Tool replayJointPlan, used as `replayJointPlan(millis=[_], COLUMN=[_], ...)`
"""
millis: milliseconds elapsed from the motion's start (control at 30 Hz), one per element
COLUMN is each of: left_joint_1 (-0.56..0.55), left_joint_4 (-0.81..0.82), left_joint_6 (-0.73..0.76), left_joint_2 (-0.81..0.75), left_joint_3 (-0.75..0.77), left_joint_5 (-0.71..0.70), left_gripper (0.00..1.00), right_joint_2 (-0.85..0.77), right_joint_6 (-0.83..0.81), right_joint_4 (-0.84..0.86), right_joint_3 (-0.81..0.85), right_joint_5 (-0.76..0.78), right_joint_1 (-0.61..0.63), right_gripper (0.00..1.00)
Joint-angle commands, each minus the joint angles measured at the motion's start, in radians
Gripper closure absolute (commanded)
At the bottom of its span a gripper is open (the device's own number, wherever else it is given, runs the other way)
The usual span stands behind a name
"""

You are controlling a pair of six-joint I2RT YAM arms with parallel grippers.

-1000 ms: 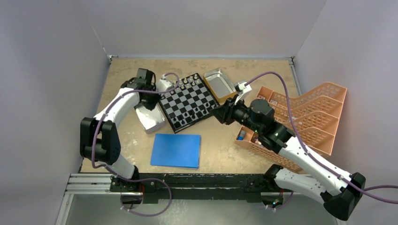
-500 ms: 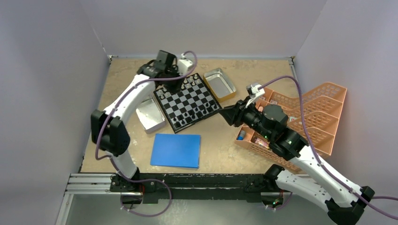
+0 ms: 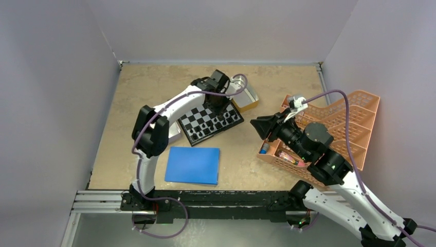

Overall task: Set up the chess pieces on the board
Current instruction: Place the chess piece on the chessboard.

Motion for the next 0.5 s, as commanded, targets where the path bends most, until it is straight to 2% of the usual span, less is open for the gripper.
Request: replayJointPlan(millis=[0,200,467], left_joint_1=[-0.029,-0.045,-0.045], left_joint_4=[0.049,0.056,0.104], left_joint_6=[-0.033,-0.029,-0.023], left_joint_2=[0.059,0.118,0.08], left_joint_3=[0.088,0.11,0.068], left_joint_5=[-0.047,-0.096,-0.142], left_gripper=[1.0,1.0,0.98], right_joint_2=[-0.009,-0.023,-0.015], right_joint_6=[0.002,0.014,0.014], right_joint_4=[0.001,-0.002,0.004], right_joint_3=[0.058,0.052,0.054], right_joint_5=[0.016,0.021,0.021], right_joint_1=[0.0,0.0,0.0], right_gripper=[0.62,0.61,0.61])
